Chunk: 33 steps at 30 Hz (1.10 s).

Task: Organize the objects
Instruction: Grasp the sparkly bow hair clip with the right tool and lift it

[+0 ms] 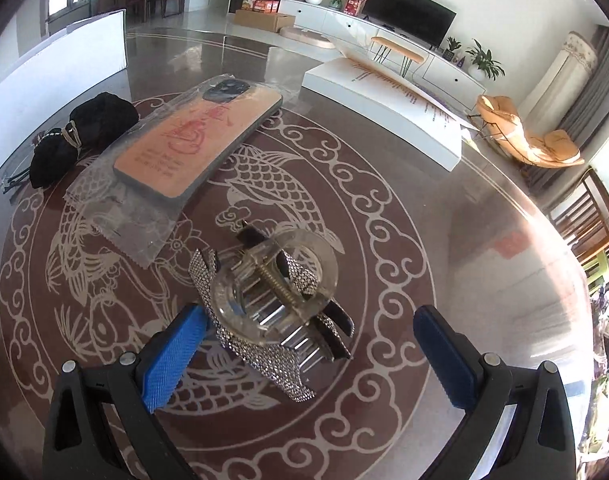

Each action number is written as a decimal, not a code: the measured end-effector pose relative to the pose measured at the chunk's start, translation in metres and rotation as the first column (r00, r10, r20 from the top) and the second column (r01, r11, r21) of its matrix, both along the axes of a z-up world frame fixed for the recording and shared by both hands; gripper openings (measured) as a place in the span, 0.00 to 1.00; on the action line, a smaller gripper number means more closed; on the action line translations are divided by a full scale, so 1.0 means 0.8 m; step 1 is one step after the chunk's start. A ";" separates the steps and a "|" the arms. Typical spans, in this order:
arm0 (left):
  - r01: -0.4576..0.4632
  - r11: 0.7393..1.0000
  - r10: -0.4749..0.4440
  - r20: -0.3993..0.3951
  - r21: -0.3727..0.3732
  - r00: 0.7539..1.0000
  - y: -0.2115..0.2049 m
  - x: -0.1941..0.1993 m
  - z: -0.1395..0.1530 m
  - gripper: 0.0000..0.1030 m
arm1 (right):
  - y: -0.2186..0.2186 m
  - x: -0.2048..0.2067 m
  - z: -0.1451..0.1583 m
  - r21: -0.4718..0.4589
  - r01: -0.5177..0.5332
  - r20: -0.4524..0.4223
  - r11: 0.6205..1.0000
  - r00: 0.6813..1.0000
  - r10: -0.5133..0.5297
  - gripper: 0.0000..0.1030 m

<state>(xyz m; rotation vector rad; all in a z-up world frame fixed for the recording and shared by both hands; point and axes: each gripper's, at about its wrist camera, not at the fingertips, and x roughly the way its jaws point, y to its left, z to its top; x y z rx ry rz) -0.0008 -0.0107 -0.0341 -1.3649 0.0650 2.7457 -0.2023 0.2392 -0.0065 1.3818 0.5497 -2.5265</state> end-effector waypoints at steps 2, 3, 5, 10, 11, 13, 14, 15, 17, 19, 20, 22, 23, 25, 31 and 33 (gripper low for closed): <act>-0.001 1.000 0.001 0.000 0.000 1.000 0.000 0.000 0.000 1.00 | -0.004 -0.005 0.003 -0.075 -0.008 0.021 0.997 1.000 0.009 0.65; -0.001 1.000 0.001 0.001 0.001 1.000 0.000 0.000 0.000 1.00 | -0.006 -0.005 0.003 -0.107 0.009 0.035 0.994 0.999 -0.005 0.62; -0.002 1.000 0.002 0.001 0.001 1.000 0.000 0.000 0.001 1.00 | -0.008 0.001 0.004 -0.128 0.053 0.042 0.990 0.998 -0.048 0.56; -0.006 1.000 0.006 0.003 0.000 1.000 0.001 -0.001 0.000 1.00 | -0.015 0.058 0.004 -0.180 0.177 0.067 0.968 0.984 -0.167 0.55; -0.006 1.000 0.006 0.004 0.000 1.000 0.000 -0.001 0.000 1.00 | -0.016 0.074 0.003 -0.183 0.203 0.076 0.962 0.978 -0.192 0.55; -0.006 1.000 0.006 0.003 0.000 1.000 0.000 -0.001 0.000 1.00 | -0.020 0.110 0.004 -0.211 0.238 0.078 0.948 0.971 -0.226 0.55; -0.006 1.000 0.006 0.003 0.000 1.000 0.000 -0.001 0.001 1.00 | -0.023 0.126 0.004 -0.219 0.243 0.075 0.945 0.970 -0.233 0.55; -0.006 1.000 0.006 0.003 0.000 1.000 0.000 -0.001 0.001 1.00 | -0.026 0.142 0.004 -0.230 0.244 0.068 0.942 0.970 -0.235 0.56; -0.006 1.000 0.006 0.003 0.000 1.000 0.000 -0.001 0.001 1.00 | -0.032 0.168 0.003 -0.261 0.240 0.055 0.935 0.971 -0.234 0.74; -0.006 1.000 0.006 0.003 0.000 1.000 0.000 -0.001 0.001 1.00 | -0.035 0.182 -0.001 -0.279 0.233 0.048 0.931 0.972 -0.229 0.90; -0.006 1.000 0.006 0.002 0.000 1.000 0.001 -0.001 0.001 1.00 | -0.036 0.187 -0.004 -0.276 0.229 0.033 0.933 0.973 -0.228 0.92; -0.006 1.000 0.006 0.003 0.000 1.000 0.001 -0.001 0.000 1.00 | -0.037 0.191 -0.007 -0.249 0.224 0.008 0.942 0.973 -0.230 0.92; -0.006 1.000 0.006 0.003 0.000 1.000 0.001 -0.001 0.000 1.00 | -0.038 0.190 -0.008 -0.241 0.222 0.004 0.945 0.974 -0.228 0.93; -0.007 1.000 0.007 0.003 0.000 1.000 0.001 -0.001 0.000 1.00 | -0.038 0.187 -0.008 -0.246 0.217 0.007 0.945 0.975 -0.222 0.96; -0.007 1.000 0.007 0.003 0.000 1.000 0.000 -0.001 0.000 1.00 | -0.044 0.182 -0.013 -0.228 0.205 0.008 0.952 0.978 -0.208 1.00; -0.006 1.000 0.006 0.005 0.000 1.000 0.000 -0.001 0.001 1.00 | -0.044 0.182 -0.013 -0.228 0.205 0.008 0.952 0.978 -0.209 1.00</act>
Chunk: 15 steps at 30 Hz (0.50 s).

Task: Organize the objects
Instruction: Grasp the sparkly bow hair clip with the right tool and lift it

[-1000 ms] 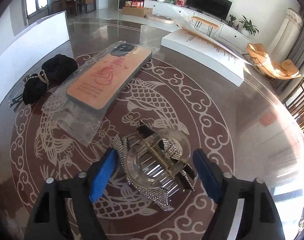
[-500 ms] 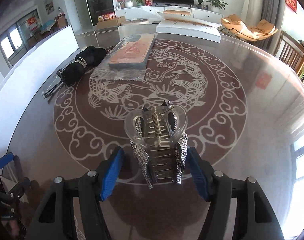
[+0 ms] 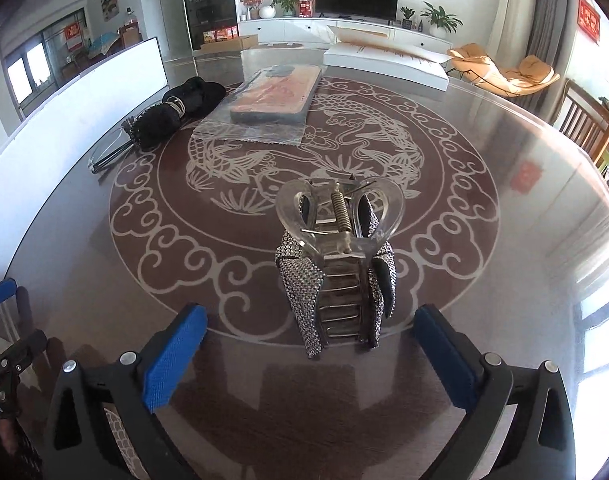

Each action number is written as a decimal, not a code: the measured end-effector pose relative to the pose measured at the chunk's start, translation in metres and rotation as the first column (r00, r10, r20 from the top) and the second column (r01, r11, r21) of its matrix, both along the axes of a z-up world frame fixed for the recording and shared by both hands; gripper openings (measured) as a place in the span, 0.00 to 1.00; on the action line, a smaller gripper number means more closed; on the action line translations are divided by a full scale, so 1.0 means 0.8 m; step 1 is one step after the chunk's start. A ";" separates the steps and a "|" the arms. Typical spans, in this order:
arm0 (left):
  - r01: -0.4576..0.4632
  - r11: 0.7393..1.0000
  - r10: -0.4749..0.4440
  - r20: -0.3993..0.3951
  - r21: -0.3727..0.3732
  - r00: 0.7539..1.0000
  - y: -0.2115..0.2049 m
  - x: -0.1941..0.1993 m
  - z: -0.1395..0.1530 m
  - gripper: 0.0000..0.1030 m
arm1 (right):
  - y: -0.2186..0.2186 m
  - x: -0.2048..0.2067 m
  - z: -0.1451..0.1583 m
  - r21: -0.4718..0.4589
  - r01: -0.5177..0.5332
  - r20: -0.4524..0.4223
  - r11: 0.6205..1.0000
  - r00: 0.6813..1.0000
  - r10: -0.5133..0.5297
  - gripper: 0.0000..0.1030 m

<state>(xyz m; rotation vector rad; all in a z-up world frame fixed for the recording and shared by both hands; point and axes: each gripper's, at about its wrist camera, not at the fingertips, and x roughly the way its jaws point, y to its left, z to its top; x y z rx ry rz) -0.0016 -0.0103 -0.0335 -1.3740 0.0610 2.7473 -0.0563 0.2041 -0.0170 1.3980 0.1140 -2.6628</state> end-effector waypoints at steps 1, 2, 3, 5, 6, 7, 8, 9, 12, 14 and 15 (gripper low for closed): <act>0.000 1.000 0.000 0.000 0.000 1.000 0.000 0.000 0.000 1.00 | 0.000 0.000 0.000 0.000 0.000 0.000 1.000 1.000 0.000 1.00; 0.000 1.000 0.000 0.001 0.000 1.000 0.000 0.000 0.000 1.00 | 0.000 0.000 0.000 0.000 0.001 0.000 1.000 1.000 -0.001 1.00; 0.000 1.000 0.000 0.001 0.000 1.000 0.000 0.000 0.000 1.00 | 0.000 0.000 0.000 0.000 0.001 0.000 1.000 1.000 -0.001 1.00; 0.001 1.000 -0.001 0.002 0.000 1.000 0.000 0.000 0.000 1.00 | 0.000 0.000 0.000 0.003 0.002 -0.001 1.000 1.000 -0.002 1.00; 0.001 1.000 -0.001 0.002 0.000 1.000 0.000 0.000 0.000 1.00 | 0.000 0.000 0.000 0.003 0.003 -0.001 1.000 1.000 -0.003 1.00; 0.001 1.000 -0.001 0.002 0.000 1.000 0.000 0.000 0.000 1.00 | 0.000 0.000 0.000 0.003 0.003 -0.001 1.000 1.000 -0.003 1.00; 0.001 1.000 -0.001 0.002 -0.001 1.000 0.000 0.000 0.000 1.00 | 0.000 0.000 0.000 0.003 0.003 -0.002 1.000 1.000 -0.003 1.00; 0.001 1.000 -0.001 0.002 0.000 1.000 0.000 0.000 0.000 1.00 | 0.000 0.000 0.000 0.003 0.003 -0.002 1.000 1.000 -0.003 1.00; 0.001 1.000 -0.001 0.001 0.000 1.000 0.000 0.000 0.000 1.00 | 0.000 0.000 0.000 0.003 0.003 -0.002 1.000 1.000 -0.003 1.00; 0.001 1.000 -0.001 0.001 0.000 1.000 0.000 0.000 0.000 1.00 | 0.000 0.000 0.000 0.003 0.003 -0.002 1.000 1.000 -0.003 1.00; 0.001 1.000 -0.001 0.001 0.000 1.000 0.000 0.000 0.000 1.00 | 0.000 0.000 0.000 0.003 0.003 -0.002 1.000 1.000 -0.003 1.00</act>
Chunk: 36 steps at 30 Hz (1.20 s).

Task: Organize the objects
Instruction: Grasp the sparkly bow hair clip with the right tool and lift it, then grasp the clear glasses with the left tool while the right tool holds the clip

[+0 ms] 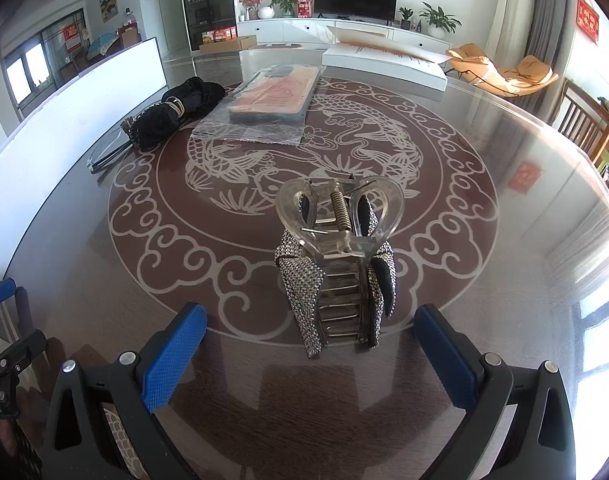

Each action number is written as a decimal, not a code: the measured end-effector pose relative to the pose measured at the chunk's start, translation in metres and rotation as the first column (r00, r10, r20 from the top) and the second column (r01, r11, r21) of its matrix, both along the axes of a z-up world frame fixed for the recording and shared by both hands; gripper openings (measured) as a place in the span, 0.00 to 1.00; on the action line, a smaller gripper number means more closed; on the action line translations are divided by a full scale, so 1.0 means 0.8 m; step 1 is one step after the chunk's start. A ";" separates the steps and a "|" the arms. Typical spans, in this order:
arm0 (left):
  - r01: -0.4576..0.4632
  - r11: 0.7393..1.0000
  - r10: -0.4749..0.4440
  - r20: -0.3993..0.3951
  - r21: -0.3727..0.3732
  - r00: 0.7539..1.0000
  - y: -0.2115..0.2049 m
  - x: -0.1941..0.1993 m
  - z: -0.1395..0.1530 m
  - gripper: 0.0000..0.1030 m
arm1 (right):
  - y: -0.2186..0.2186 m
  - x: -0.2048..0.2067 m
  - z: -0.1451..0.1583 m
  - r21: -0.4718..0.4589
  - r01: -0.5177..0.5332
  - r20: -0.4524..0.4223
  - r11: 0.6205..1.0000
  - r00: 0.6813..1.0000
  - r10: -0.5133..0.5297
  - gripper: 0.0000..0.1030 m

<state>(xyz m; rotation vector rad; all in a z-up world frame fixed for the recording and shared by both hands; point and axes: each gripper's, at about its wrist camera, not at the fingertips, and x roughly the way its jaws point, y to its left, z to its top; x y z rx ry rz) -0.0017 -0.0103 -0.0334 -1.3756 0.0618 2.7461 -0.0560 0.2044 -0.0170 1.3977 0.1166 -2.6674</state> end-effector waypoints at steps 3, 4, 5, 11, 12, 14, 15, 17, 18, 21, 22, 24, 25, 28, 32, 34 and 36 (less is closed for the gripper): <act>0.000 1.000 0.000 0.000 0.000 1.000 0.000 0.000 0.000 1.00 | 0.000 0.000 0.000 0.000 0.000 -0.001 1.000 1.000 0.000 1.00; 0.000 1.000 0.000 0.000 0.000 1.000 0.000 0.000 0.000 1.00 | 0.000 0.000 0.000 0.000 0.000 -0.001 1.000 1.000 0.000 1.00; 0.000 1.000 0.000 0.001 0.000 1.000 0.000 0.000 0.000 1.00 | 0.000 0.000 0.000 0.001 0.000 0.000 1.000 1.000 0.000 1.00; -0.020 1.000 0.020 0.024 0.001 1.000 0.000 -0.002 0.000 1.00 | 0.000 0.000 0.000 0.001 0.001 -0.001 1.000 1.000 -0.001 1.00; -0.025 1.000 0.024 0.035 0.014 0.999 -0.001 -0.007 0.001 1.00 | 0.000 0.000 0.000 0.001 0.001 -0.001 1.000 1.000 -0.001 1.00; -0.021 0.996 0.016 0.053 0.088 0.998 -0.006 -0.023 0.007 1.00 | 0.000 -0.001 0.000 0.000 0.001 -0.001 1.000 1.000 -0.001 1.00; -0.026 0.994 0.020 0.054 0.103 0.998 -0.009 -0.036 0.012 0.99 | 0.000 -0.001 0.000 0.001 0.001 -0.001 1.000 1.000 -0.001 1.00; -0.038 0.996 0.035 0.039 0.077 0.999 -0.014 -0.068 0.023 0.96 | 0.001 0.000 0.000 0.000 0.001 -0.001 1.000 1.000 -0.001 1.00; -0.040 0.997 0.038 0.027 0.062 0.999 -0.017 -0.086 0.028 0.94 | 0.000 0.000 0.000 0.001 0.001 -0.001 1.000 1.000 -0.001 1.00; -0.040 0.997 0.037 0.046 0.061 0.998 -0.028 -0.143 0.031 0.82 | 0.000 0.000 0.000 0.001 0.001 -0.001 1.000 1.000 -0.001 1.00; -0.038 0.997 0.034 0.062 0.066 0.998 -0.030 -0.161 0.029 0.75 | 0.001 0.000 0.000 0.001 0.001 -0.001 1.000 1.000 -0.001 1.00; -0.025 0.998 0.020 0.087 0.058 0.996 -0.030 -0.190 0.022 0.68 | 0.000 0.000 0.000 0.001 0.001 -0.001 1.000 1.000 -0.001 1.00; -0.016 0.999 0.012 0.092 0.046 0.996 -0.028 -0.200 0.020 0.66 | 0.001 0.000 0.000 0.001 0.001 -0.001 1.000 1.000 -0.001 1.00; 0.028 0.999 -0.030 0.075 0.033 0.997 -0.018 -0.220 0.014 0.58 | 0.000 0.000 0.000 0.001 0.001 -0.001 1.000 1.000 -0.001 1.00; 0.082 0.997 -0.082 0.037 -0.007 0.996 -0.010 -0.231 0.012 0.28 | 0.001 0.000 0.000 0.001 0.001 -0.002 1.000 1.000 -0.001 1.00; 0.081 0.996 -0.081 0.033 -0.020 0.996 -0.012 -0.225 0.013 0.27 | 0.001 -0.001 0.000 0.001 0.001 -0.002 1.000 1.000 -0.001 1.00; 0.085 0.996 -0.084 0.035 -0.024 0.996 -0.013 -0.203 0.013 0.27 | 0.001 0.000 0.000 0.001 0.001 -0.002 1.000 1.000 -0.001 1.00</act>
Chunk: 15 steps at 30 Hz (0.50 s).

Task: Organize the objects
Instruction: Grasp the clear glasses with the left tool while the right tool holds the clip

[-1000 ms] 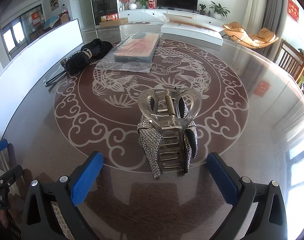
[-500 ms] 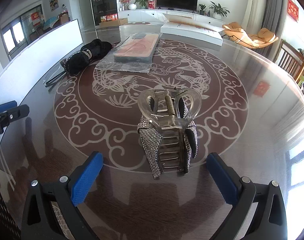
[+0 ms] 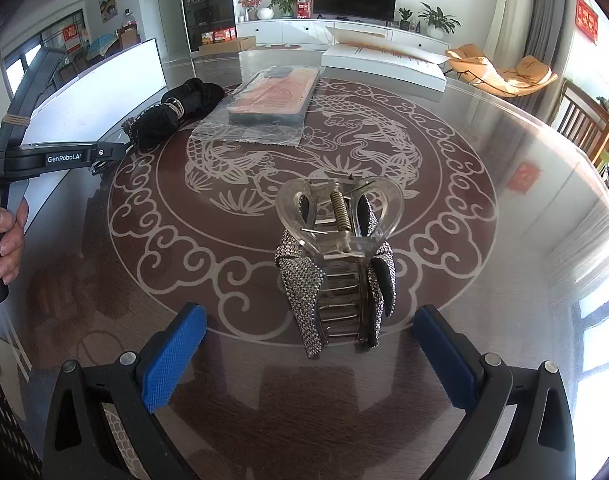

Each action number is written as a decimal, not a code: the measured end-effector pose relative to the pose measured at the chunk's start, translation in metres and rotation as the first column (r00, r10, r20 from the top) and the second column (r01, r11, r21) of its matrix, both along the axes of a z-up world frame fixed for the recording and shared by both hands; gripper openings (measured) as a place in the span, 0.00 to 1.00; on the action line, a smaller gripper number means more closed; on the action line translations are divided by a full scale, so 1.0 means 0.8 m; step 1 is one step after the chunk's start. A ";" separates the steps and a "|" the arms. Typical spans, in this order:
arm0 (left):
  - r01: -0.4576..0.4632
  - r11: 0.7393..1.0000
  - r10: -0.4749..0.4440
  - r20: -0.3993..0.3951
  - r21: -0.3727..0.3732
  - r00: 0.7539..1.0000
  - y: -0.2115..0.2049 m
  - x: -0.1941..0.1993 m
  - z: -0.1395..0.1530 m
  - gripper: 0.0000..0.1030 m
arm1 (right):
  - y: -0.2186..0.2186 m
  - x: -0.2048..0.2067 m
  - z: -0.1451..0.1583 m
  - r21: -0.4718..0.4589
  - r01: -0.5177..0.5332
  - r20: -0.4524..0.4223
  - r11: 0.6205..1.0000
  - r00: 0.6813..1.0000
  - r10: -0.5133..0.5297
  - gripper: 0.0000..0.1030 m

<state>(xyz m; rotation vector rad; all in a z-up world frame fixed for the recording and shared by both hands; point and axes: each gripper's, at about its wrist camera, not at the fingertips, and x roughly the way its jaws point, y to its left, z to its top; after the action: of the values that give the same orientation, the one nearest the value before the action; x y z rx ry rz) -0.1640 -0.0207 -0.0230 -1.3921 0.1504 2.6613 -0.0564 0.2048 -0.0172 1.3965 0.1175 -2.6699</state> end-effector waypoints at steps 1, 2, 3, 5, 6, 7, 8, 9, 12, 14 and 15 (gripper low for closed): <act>0.002 1.000 -0.002 0.004 -0.004 1.000 0.000 0.016 0.001 0.27 | 0.000 0.000 0.000 0.000 0.001 0.000 1.000 1.000 -0.001 1.00; 0.000 1.000 0.000 0.009 -0.004 1.000 -0.001 0.037 0.002 0.27 | 0.001 0.000 0.000 0.001 0.003 -0.001 1.000 1.000 -0.003 1.00; -0.003 1.000 0.003 0.020 0.007 1.000 -0.002 0.059 0.003 0.27 | 0.001 0.000 0.001 0.001 0.006 -0.002 1.000 1.000 -0.006 1.00; -0.016 0.998 0.013 0.050 0.057 0.999 -0.007 0.100 0.004 0.28 | 0.002 0.000 0.001 0.003 0.011 -0.003 1.000 1.000 -0.011 1.00; -0.026 0.995 0.021 0.056 0.092 0.998 -0.010 0.119 0.004 0.29 | 0.001 0.000 0.002 0.007 0.016 -0.005 1.000 1.000 -0.016 1.00; -0.032 0.991 0.024 0.059 0.133 0.998 -0.015 0.134 0.004 0.34 | 0.002 0.000 0.002 0.011 0.022 -0.007 1.000 1.000 -0.022 1.00; -0.038 0.985 0.028 0.058 0.167 0.998 -0.020 0.146 0.004 0.42 | 0.002 0.001 0.003 0.014 0.027 -0.009 1.000 1.000 -0.027 1.00; -0.052 0.980 0.042 0.058 0.192 0.997 -0.025 0.154 0.005 0.63 | 0.003 0.001 0.003 0.015 0.030 -0.010 0.999 1.000 -0.030 1.00; -0.071 0.972 0.064 0.040 0.225 0.997 -0.036 0.156 0.008 0.79 | 0.002 0.001 0.003 0.015 0.031 -0.011 0.999 0.999 -0.031 1.00; -0.068 0.974 0.060 0.042 0.215 0.997 -0.031 0.146 0.011 0.79 | 0.002 0.000 0.003 0.015 0.031 -0.010 0.999 0.999 -0.031 1.00; -0.062 0.977 0.055 0.042 0.204 0.998 -0.027 0.139 0.011 0.79 | 0.002 0.001 0.003 0.015 0.031 -0.010 0.999 0.999 -0.031 1.00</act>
<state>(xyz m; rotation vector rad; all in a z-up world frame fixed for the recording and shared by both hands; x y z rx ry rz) -0.0528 -0.0420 -0.0142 -1.3967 -0.1672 2.6074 -0.0558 0.2067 -0.0152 1.4008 0.1179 -2.7068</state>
